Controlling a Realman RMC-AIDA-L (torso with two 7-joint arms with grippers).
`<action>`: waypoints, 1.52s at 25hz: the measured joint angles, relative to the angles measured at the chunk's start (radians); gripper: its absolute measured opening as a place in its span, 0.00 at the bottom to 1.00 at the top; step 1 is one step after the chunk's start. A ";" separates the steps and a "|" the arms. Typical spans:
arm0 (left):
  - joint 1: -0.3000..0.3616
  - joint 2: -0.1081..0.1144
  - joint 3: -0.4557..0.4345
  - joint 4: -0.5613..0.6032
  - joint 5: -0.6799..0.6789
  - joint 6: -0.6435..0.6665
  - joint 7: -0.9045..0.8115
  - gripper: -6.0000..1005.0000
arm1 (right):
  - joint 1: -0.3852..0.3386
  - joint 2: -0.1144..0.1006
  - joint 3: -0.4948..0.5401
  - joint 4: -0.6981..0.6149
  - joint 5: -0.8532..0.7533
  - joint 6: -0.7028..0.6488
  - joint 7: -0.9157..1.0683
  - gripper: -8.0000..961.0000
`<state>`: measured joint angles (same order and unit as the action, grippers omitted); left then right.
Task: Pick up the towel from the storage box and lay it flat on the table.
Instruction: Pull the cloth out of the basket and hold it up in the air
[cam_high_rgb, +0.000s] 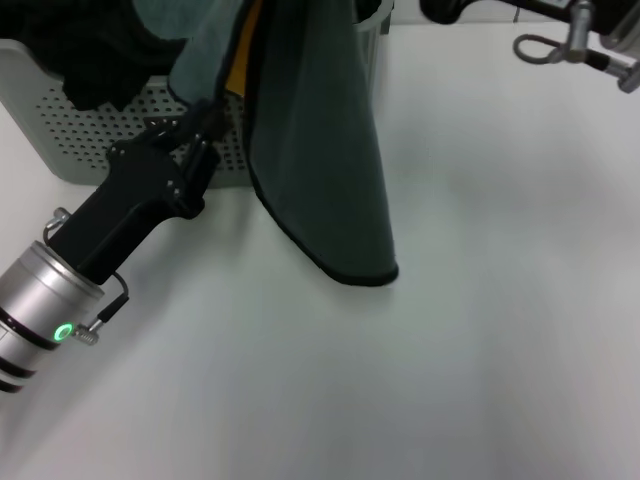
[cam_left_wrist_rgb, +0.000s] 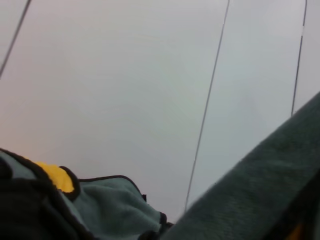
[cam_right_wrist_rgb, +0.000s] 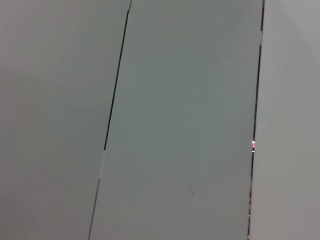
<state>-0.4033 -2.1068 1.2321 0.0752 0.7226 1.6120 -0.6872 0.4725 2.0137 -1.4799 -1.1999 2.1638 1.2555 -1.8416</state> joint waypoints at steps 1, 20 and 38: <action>0.004 0.000 0.000 -0.001 -0.005 0.000 0.000 0.18 | -0.001 -0.001 0.009 0.000 -0.004 0.008 0.009 0.02; 0.023 0.002 0.010 0.005 0.000 0.001 0.007 0.03 | 0.008 -0.001 0.114 0.036 -0.032 0.082 0.098 0.02; 0.110 0.033 -0.002 0.032 -0.034 0.365 -0.038 0.01 | -0.006 -0.025 0.144 0.117 -0.040 0.112 0.146 0.02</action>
<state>-0.2929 -2.0736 1.2302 0.1075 0.6886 1.9768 -0.7254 0.4664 1.9885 -1.3361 -1.0834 2.1241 1.3672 -1.6951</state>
